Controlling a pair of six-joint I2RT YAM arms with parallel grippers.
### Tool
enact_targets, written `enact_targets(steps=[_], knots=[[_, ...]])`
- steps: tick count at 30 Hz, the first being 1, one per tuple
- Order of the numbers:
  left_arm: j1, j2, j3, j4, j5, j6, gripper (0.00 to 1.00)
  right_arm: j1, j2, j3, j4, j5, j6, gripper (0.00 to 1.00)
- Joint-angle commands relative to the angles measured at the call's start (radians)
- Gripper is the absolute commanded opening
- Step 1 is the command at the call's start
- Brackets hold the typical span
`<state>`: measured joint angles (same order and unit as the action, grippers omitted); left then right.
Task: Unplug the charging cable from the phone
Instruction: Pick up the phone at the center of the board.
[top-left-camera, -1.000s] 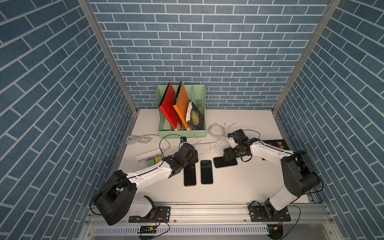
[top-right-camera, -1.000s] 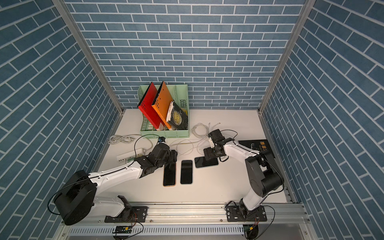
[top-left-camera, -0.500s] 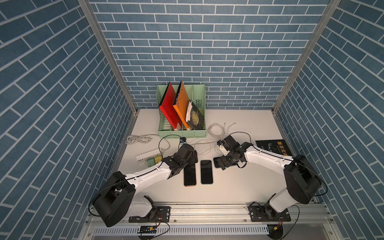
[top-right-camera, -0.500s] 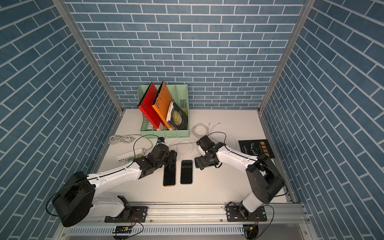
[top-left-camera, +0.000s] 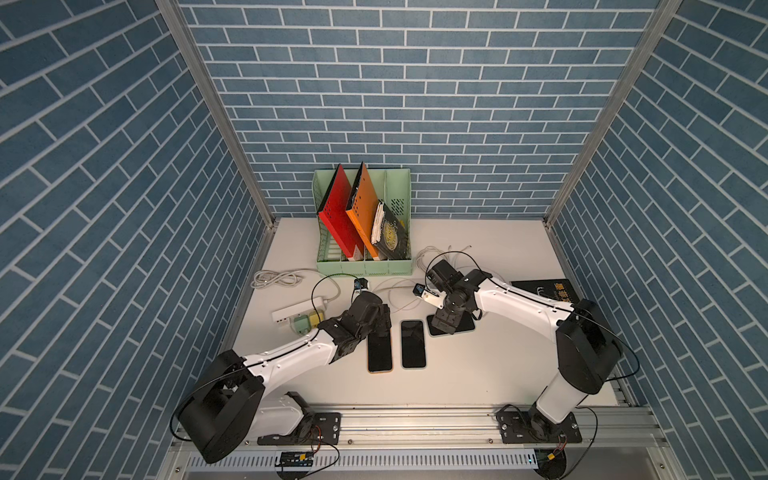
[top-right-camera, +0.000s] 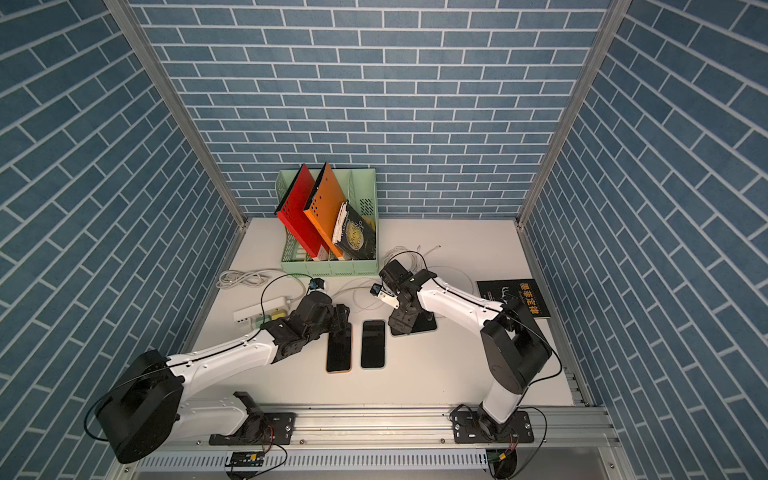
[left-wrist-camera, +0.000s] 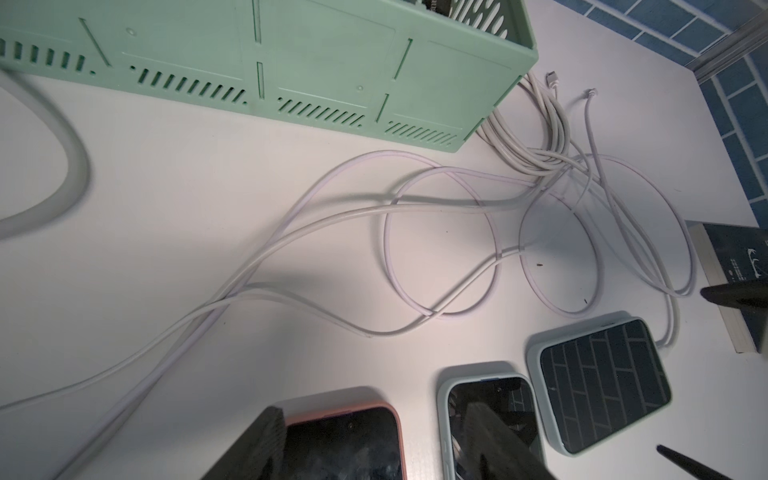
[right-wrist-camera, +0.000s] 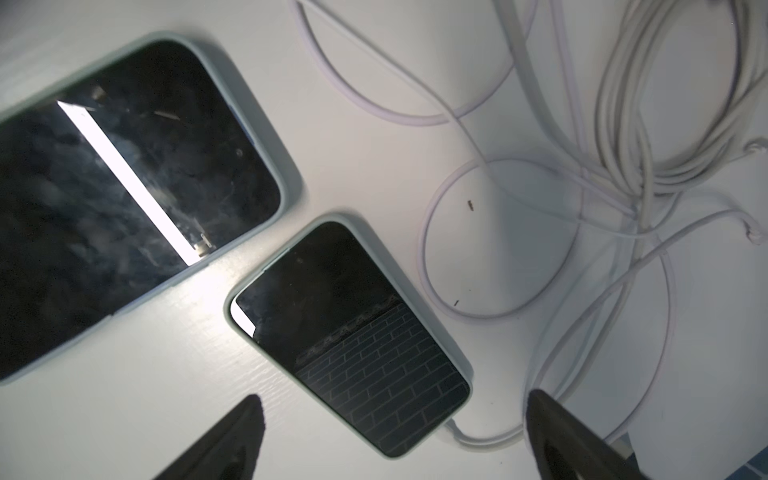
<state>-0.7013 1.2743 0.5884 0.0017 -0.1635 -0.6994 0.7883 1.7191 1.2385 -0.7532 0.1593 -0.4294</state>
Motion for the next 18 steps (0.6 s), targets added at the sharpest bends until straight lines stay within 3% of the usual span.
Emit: enact_targets(steps=[1, 18], knots=[[0.009, -0.022, -0.014, -0.009, -0.016, 0.006, 0.73, -0.012, 0.066, 0.037, -0.138, -0.017, -0.139, 1.0], [0.017, -0.026, -0.027, -0.007, -0.01, 0.002, 0.72, -0.053, 0.151, 0.039, -0.125, -0.038, -0.187, 1.0]])
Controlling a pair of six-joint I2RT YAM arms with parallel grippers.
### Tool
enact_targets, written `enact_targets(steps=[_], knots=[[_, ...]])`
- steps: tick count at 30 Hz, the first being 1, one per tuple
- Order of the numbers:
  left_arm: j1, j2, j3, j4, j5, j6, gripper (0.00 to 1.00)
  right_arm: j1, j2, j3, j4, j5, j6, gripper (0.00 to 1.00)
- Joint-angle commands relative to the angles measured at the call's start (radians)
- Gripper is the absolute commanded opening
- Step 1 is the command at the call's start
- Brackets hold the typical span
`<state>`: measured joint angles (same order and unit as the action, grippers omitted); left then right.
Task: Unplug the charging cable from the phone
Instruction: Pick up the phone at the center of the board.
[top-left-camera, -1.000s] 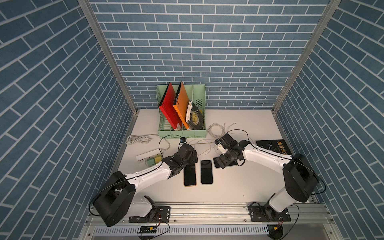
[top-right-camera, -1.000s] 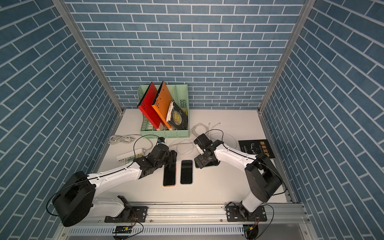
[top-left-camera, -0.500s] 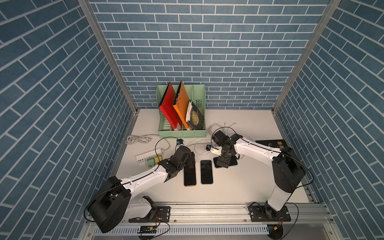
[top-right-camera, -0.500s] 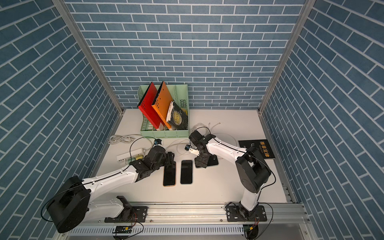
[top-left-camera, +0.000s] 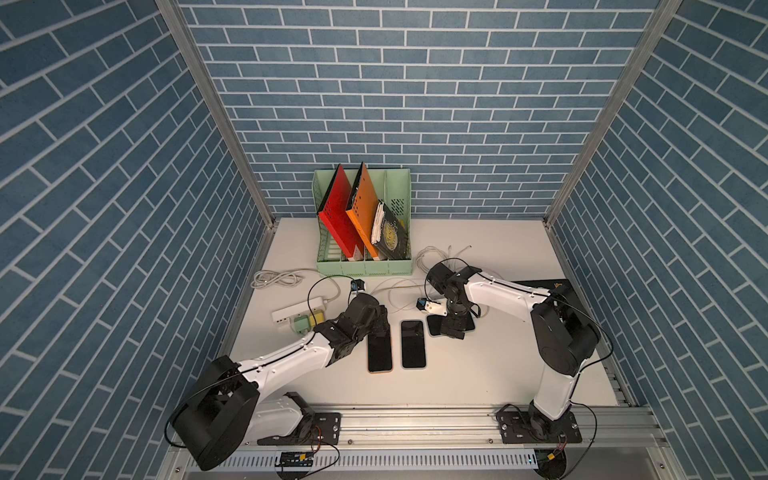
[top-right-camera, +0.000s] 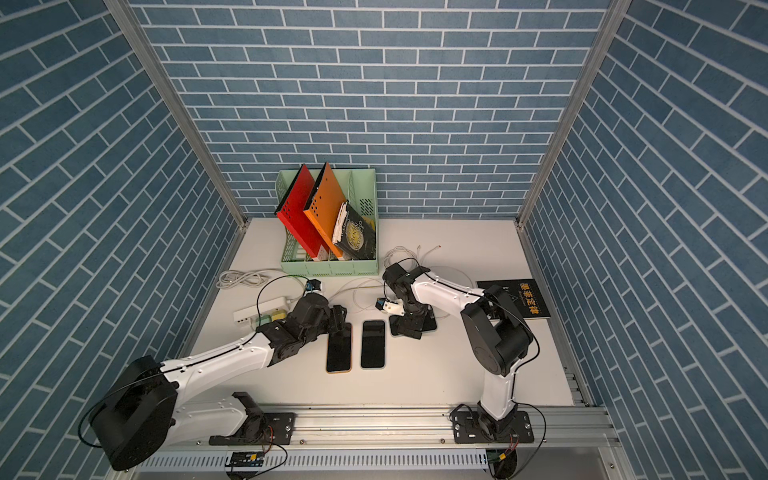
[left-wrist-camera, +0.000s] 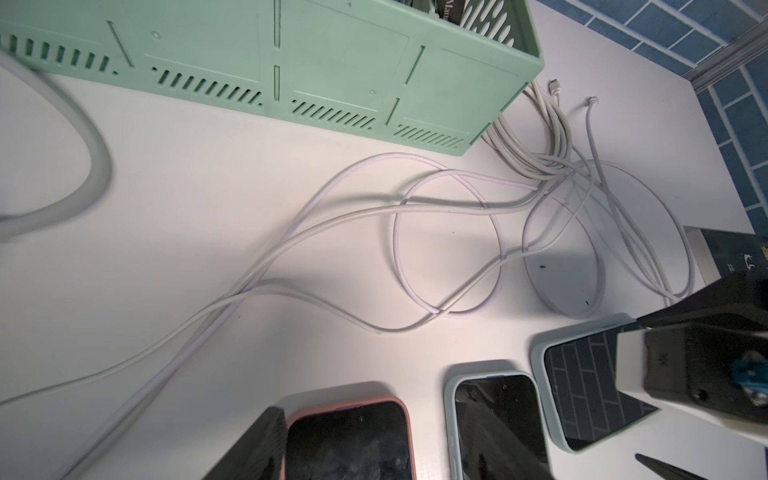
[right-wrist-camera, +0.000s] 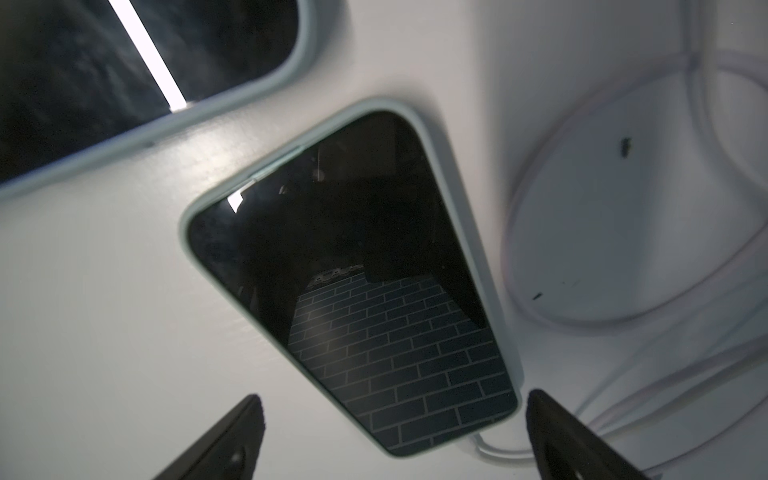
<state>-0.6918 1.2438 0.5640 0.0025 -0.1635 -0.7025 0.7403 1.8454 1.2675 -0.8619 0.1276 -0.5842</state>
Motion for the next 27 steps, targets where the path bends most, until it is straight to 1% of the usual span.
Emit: enact_targets(steps=[1, 4, 17, 24, 27], knots=[[0.008, 0.008, -0.001, -0.008, -0.009, 0.005, 0.72, -0.008, 0.028, 0.01, -0.014, -0.009, -0.036, 0.99], [0.008, 0.012, 0.0, -0.008, -0.009, 0.005, 0.72, -0.012, 0.037, 0.01, 0.001, -0.001, -0.041, 1.0], [0.018, 0.048, 0.016, -0.001, 0.004, 0.008, 0.72, -0.022, 0.094, 0.032, 0.016, -0.035, -0.058, 0.99], [0.025, 0.054, 0.013, 0.008, 0.014, 0.006, 0.72, -0.036, 0.096, 0.031, 0.015, -0.065, -0.025, 0.96], [0.028, 0.057, 0.011, 0.012, 0.015, 0.008, 0.72, -0.049, 0.084, 0.028, 0.008, -0.083, 0.001, 0.93]])
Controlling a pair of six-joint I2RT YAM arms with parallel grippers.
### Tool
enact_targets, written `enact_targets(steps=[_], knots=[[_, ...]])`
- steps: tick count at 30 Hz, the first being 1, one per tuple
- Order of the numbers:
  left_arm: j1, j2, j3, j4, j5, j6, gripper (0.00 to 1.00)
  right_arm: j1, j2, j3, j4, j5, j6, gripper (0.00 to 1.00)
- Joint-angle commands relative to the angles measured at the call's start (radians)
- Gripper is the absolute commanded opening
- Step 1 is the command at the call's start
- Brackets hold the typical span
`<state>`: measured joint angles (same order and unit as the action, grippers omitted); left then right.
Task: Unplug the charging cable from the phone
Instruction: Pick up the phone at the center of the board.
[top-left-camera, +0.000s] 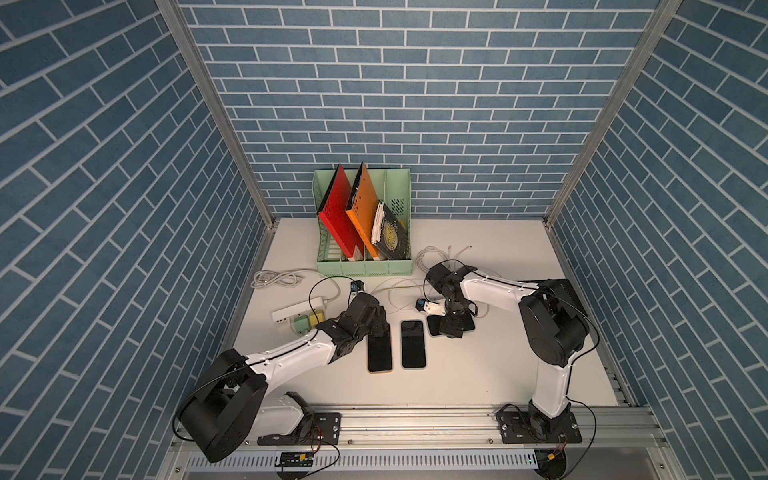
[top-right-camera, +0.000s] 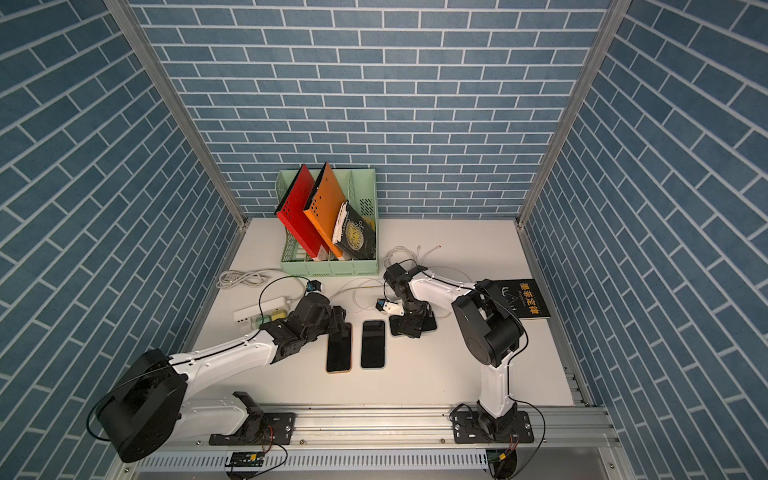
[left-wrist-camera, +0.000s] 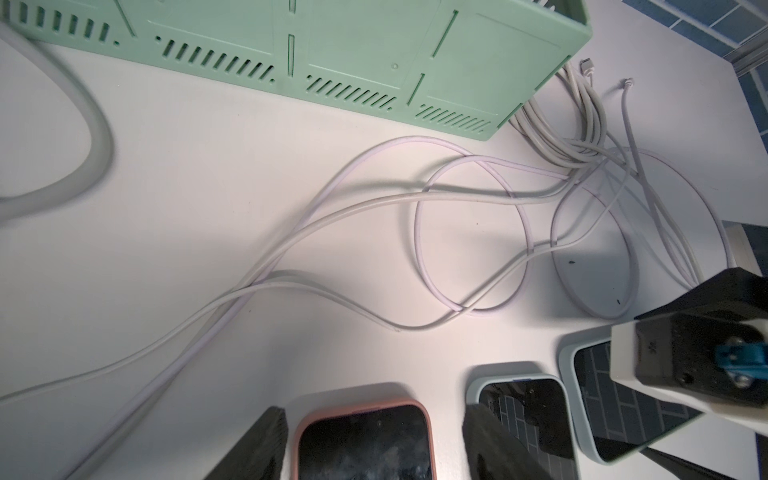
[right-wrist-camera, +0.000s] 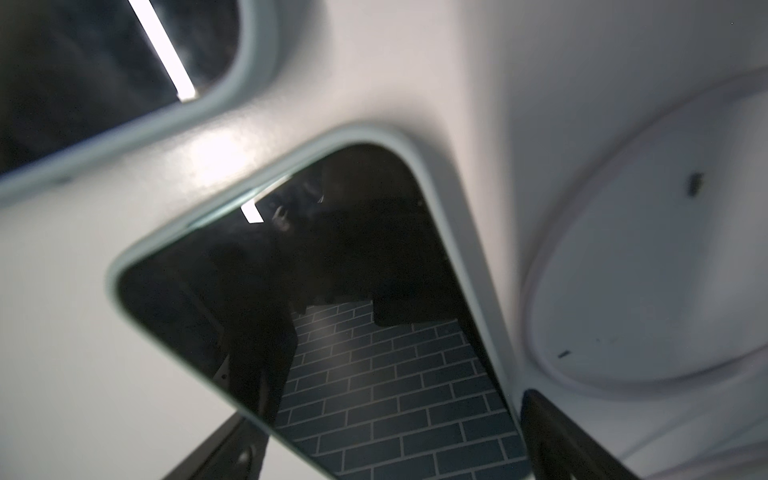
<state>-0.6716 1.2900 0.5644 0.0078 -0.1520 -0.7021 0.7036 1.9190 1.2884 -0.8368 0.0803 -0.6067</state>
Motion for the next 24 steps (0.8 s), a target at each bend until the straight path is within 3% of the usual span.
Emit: enact_targets(steps=[1, 11, 24], knots=[[0.009, 0.012, 0.01, 0.01, 0.007, 0.007, 0.72, -0.019, 0.007, 0.002, -0.022, -0.042, 0.038, 0.92], [0.015, 0.037, 0.018, 0.018, 0.02, 0.007, 0.71, -0.055, 0.016, 0.001, -0.054, -0.099, 0.172, 0.81], [0.014, 0.055, 0.028, 0.021, 0.028, -0.001, 0.71, -0.034, 0.025, 0.005, 0.016, -0.069, 0.211, 0.9]])
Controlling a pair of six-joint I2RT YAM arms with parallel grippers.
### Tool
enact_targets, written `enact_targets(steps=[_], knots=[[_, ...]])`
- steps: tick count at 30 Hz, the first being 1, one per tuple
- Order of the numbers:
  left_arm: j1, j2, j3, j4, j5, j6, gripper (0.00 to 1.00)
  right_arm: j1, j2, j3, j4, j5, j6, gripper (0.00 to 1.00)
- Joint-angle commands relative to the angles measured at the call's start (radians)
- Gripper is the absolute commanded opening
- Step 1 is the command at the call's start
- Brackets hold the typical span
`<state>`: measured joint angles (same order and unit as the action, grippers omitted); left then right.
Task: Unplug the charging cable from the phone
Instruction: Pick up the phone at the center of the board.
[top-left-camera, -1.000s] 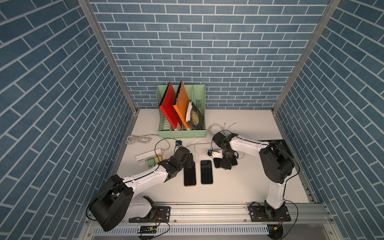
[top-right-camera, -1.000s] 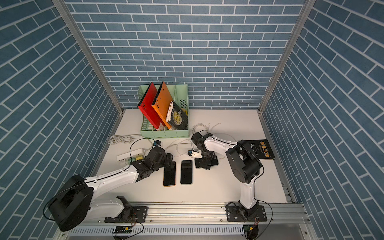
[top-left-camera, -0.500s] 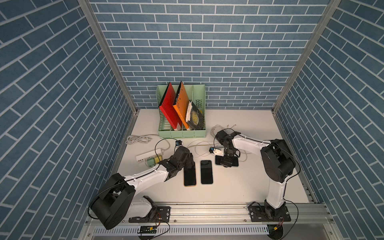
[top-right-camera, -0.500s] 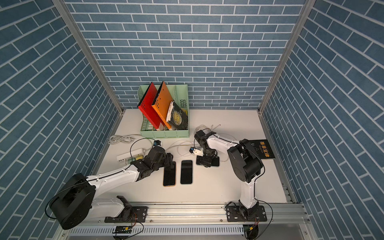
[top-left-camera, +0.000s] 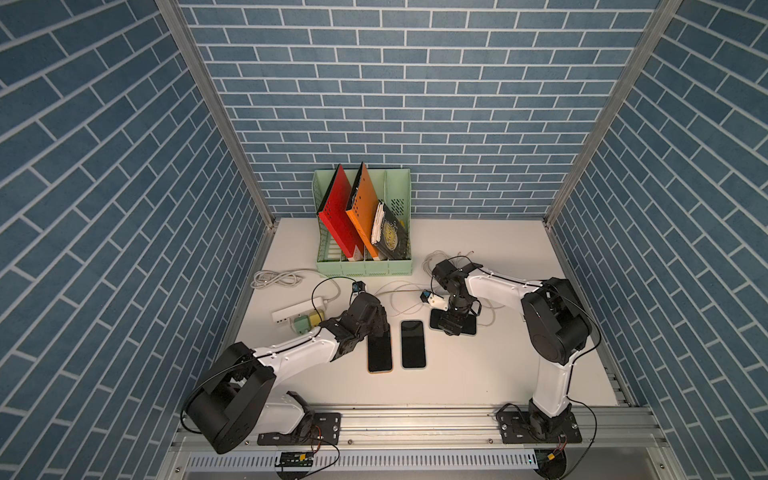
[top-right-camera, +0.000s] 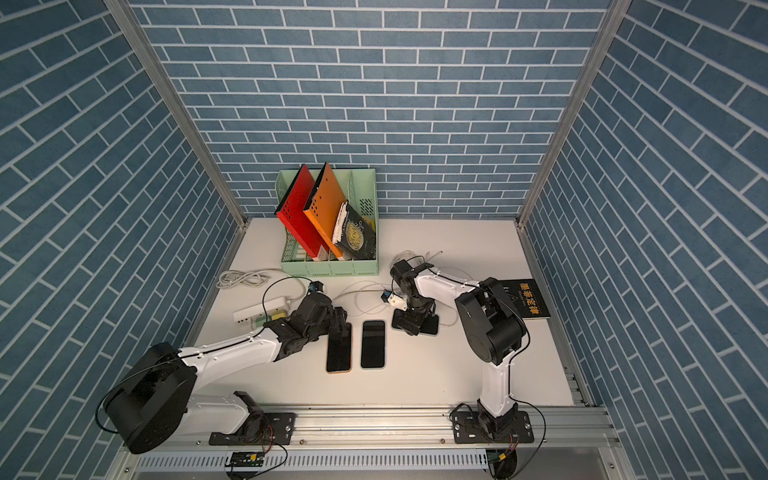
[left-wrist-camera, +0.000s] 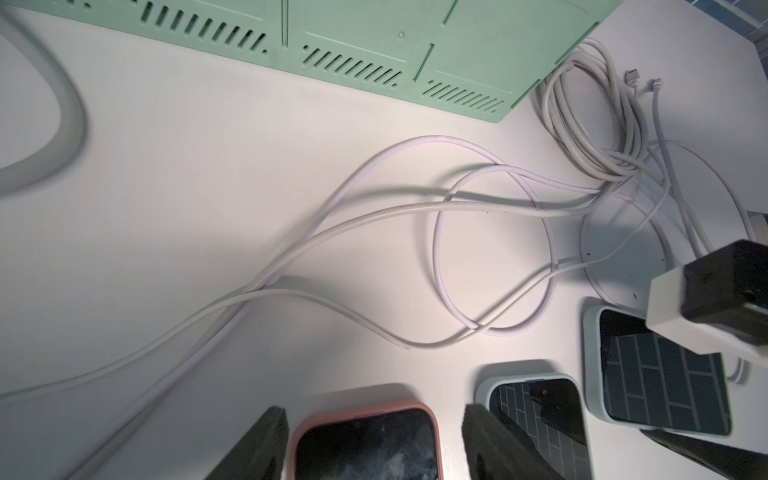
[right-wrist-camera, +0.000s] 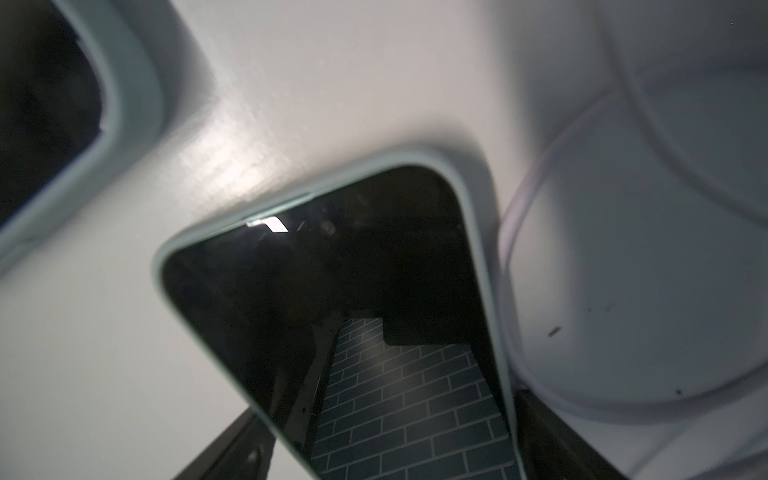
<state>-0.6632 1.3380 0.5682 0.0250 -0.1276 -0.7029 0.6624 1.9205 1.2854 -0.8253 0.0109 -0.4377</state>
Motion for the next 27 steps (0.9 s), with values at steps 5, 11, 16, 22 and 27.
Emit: enact_targets(steps=[5, 11, 16, 22, 27], knots=[[0.006, 0.0, 0.022, -0.001, -0.001, -0.007, 0.71, 0.013, 0.046, 0.026, 0.003, -0.001, 0.032, 0.87], [0.005, 0.001, 0.021, -0.003, -0.004, -0.007, 0.71, 0.016, 0.06, 0.024, 0.008, -0.022, 0.04, 0.66], [0.006, 0.012, 0.034, -0.003, -0.002, -0.003, 0.71, 0.014, 0.026, 0.027, 0.012, -0.02, 0.045, 0.53], [0.006, 0.02, 0.051, -0.006, 0.0, 0.001, 0.71, -0.003, -0.068, 0.046, 0.051, -0.034, 0.059, 0.42], [0.007, 0.024, 0.076, -0.017, -0.008, 0.01, 0.71, -0.039, -0.16, 0.054, 0.095, -0.056, 0.076, 0.41]])
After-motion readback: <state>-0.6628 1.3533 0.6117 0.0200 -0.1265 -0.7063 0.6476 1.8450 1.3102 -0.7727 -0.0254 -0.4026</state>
